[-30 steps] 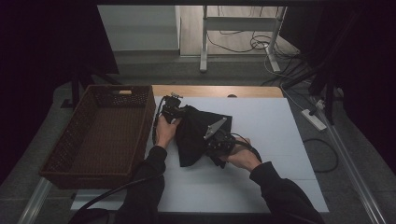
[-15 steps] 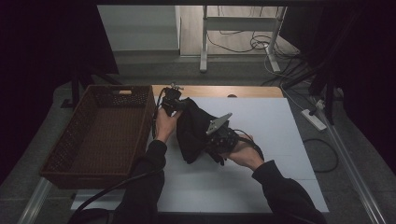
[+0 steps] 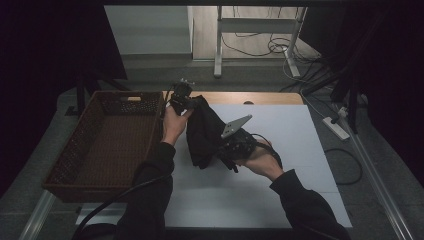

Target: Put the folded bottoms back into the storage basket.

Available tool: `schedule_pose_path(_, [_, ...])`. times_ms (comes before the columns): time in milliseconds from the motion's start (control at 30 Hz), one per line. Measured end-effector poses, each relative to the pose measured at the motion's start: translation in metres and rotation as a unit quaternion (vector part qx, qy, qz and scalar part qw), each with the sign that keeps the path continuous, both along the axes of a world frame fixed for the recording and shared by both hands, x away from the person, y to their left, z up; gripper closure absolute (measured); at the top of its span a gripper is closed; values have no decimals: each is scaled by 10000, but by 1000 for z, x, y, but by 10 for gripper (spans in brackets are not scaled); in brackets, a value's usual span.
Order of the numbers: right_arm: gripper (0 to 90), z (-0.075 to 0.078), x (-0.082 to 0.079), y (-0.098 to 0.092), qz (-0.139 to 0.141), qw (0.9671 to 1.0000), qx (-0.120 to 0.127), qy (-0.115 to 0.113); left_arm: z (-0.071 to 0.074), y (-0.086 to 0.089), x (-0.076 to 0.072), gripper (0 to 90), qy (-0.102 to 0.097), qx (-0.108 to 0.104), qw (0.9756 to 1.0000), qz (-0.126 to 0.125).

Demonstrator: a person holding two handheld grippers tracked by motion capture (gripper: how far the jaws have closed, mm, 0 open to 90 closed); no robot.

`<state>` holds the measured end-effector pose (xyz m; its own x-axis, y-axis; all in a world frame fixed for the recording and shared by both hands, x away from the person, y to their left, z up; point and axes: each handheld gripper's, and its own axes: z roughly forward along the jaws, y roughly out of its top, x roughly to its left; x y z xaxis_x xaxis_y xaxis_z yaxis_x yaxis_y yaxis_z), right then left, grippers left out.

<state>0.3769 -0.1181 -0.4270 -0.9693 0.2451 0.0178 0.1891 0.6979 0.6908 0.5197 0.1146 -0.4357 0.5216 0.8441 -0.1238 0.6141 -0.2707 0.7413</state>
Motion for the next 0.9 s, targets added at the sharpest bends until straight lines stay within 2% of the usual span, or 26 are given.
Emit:
schedule_pose_path(300, [834, 15, -3, 15, 108, 9997, 178, -102, 29, 15, -2, 828, 34, 3, 10000, 49])
schedule_pose_path(533, [834, 25, -6, 29, 216, 9989, 397, -107, 52, 31, -8, 829, -86, 71, 9999, 72])
schedule_pose_path(900, [834, 36, -8, 52, 374, 9975, 574, -172, 70, 57, -12, 830, -214, 42, 9998, -27])
